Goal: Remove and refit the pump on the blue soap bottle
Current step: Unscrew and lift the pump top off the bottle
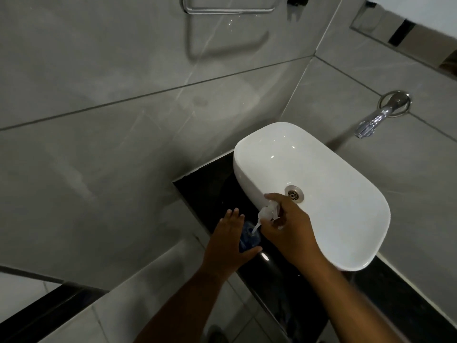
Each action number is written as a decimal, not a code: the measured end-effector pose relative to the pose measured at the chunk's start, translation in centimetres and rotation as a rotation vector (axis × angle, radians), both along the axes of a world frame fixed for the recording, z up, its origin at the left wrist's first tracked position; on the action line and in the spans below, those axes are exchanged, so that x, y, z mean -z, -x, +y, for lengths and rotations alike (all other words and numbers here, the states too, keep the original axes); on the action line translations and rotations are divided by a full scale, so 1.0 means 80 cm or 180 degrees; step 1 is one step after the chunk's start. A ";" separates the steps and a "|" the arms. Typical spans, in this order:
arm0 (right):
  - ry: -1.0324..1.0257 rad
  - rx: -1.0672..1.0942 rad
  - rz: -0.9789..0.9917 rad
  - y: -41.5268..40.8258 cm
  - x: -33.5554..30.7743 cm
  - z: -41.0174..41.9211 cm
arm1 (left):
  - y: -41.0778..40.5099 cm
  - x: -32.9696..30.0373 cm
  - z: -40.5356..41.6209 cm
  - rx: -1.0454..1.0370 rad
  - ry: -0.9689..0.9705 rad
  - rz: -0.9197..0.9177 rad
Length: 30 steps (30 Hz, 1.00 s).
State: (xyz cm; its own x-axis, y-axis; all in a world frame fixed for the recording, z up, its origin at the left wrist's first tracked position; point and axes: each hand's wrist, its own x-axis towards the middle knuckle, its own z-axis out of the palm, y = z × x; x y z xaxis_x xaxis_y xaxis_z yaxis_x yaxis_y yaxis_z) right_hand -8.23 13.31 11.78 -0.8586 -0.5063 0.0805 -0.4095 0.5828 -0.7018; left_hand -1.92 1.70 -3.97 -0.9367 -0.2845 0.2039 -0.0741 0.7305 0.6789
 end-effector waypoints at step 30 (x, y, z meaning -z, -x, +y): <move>-0.2443 -0.1460 -0.0036 0.016 0.005 -0.044 | -0.007 0.003 0.001 0.0016 -0.0222 0.0305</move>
State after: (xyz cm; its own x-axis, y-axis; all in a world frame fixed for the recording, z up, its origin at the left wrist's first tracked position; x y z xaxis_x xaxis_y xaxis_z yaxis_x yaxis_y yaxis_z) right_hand -9.53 9.76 11.39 -0.5569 -0.7111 -0.4292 -0.7133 0.6742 -0.1914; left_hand -1.34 1.75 -4.17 -0.9153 -0.2964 0.2726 -0.0027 0.6814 0.7319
